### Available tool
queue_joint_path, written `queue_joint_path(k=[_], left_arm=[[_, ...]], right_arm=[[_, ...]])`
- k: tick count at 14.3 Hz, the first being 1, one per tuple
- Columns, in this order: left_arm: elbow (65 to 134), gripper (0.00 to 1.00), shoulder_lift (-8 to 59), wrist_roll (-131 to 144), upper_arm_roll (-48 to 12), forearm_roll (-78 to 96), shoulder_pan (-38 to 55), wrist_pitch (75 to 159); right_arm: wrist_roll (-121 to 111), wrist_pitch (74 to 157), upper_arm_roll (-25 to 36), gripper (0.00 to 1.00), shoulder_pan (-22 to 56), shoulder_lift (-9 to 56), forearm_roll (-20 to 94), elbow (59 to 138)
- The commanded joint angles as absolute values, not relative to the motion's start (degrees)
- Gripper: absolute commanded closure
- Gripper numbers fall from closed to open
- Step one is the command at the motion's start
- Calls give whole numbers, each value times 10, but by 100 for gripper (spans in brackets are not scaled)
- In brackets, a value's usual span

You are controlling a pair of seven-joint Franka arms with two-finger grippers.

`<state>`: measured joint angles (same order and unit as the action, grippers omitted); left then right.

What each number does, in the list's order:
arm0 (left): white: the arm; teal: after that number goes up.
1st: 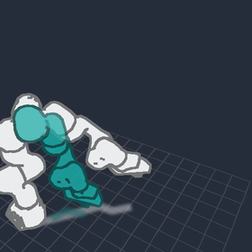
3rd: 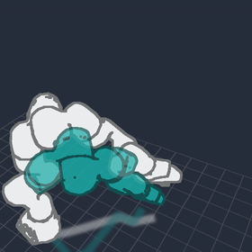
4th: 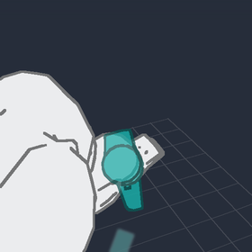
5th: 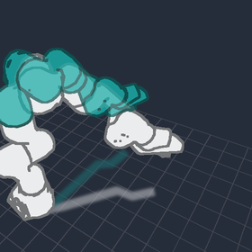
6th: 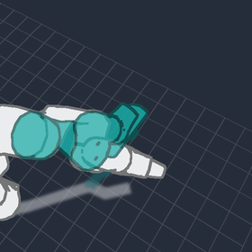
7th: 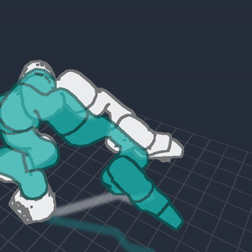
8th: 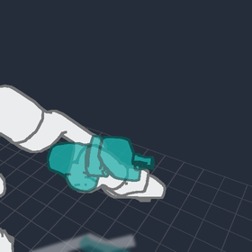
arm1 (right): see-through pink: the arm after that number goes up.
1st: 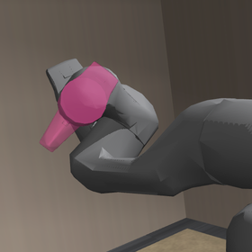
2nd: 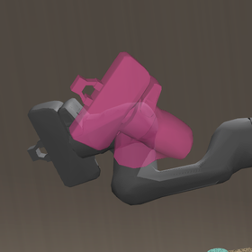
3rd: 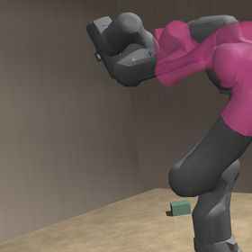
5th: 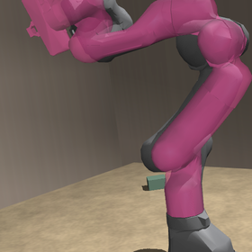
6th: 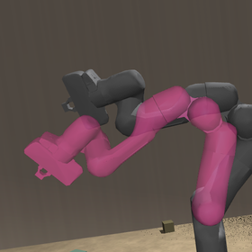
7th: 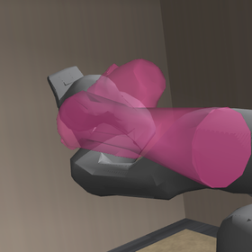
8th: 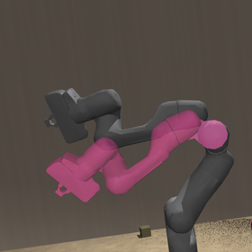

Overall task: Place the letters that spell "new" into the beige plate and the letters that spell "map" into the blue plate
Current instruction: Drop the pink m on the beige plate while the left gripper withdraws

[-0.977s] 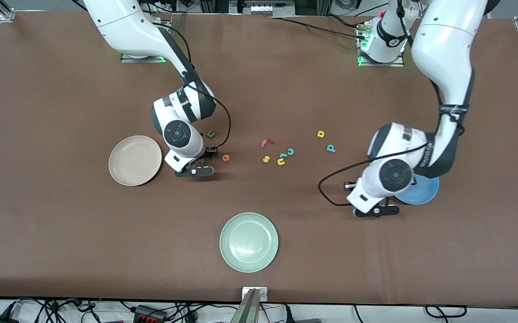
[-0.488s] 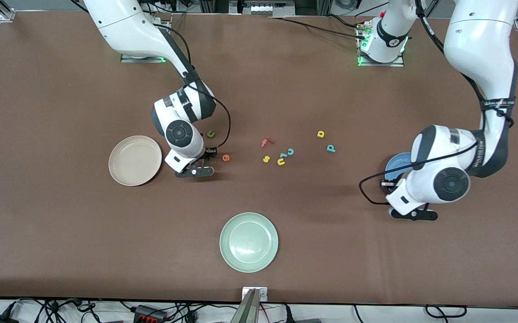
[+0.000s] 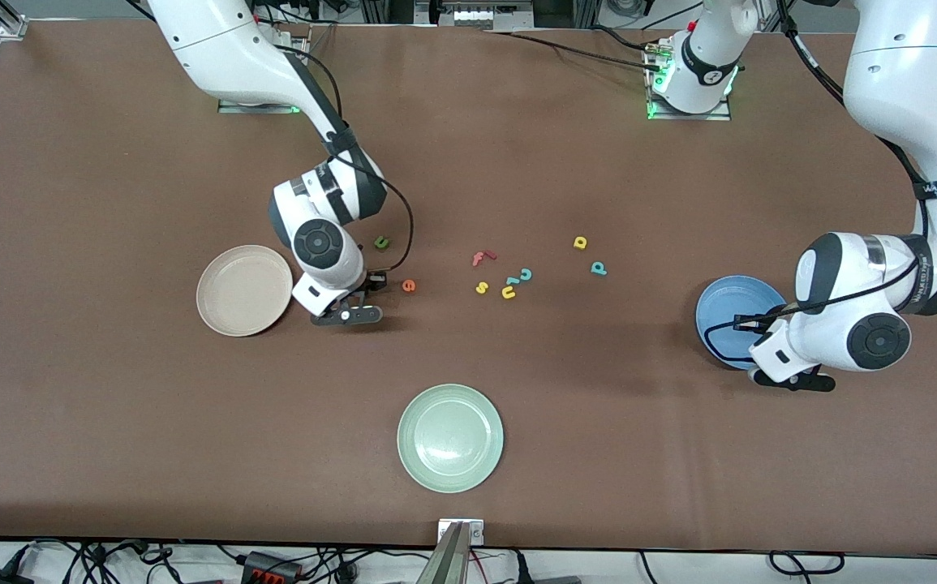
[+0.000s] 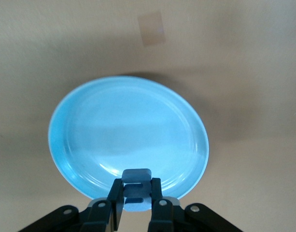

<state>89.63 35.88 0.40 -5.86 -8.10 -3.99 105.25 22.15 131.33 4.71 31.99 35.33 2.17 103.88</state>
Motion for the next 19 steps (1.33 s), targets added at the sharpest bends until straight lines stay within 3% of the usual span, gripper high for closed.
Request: queue_joint_path(k=[1,3,5,6,7,8,12,13,14,15,16,19], left_arm=[[961,83,326,-3,-69,-97,-50,1091],[1000,83,316,-3,-88,-93,-69,1128],[1041,74,316,-5,-94,-94,-83,1206],[1050,58,316,-7,-96,-95,-88,1218],[1051,33,310,-7,-98,-95,-86,1210],[1049,0,310,-7,-98,-95,-86,1209],[1042,0,285,2,-118,-95,-83,1168],[1037,0,274,6,-133,-94,-83,1145],[1034,0,269,18,-149,-90,-83,1123],[1034,0,265,40,-165,-90,-83,1118],[1034,0,264,67,-177,-90,-83,1114],[1035,0,264,152,-211,-91,-82,1103]], right_arm=[[224,1233,85,95,305,294,11,1045],[208,1185,127,95,304,273,7,1046],[202,1160,155,95,304,272,6,1054],[201,1159,164,95,302,272,6,1063],[200,1161,172,94,300,275,6,1071],[194,1161,173,94,290,279,6,1073],[189,1182,172,93,276,315,8,1074],[189,1183,172,88,276,320,10,1074],[190,1186,172,61,277,325,11,1074],[190,1186,172,12,278,325,11,1072],[190,1180,173,0,279,320,11,1066],[189,1169,170,0,297,304,11,1028]])
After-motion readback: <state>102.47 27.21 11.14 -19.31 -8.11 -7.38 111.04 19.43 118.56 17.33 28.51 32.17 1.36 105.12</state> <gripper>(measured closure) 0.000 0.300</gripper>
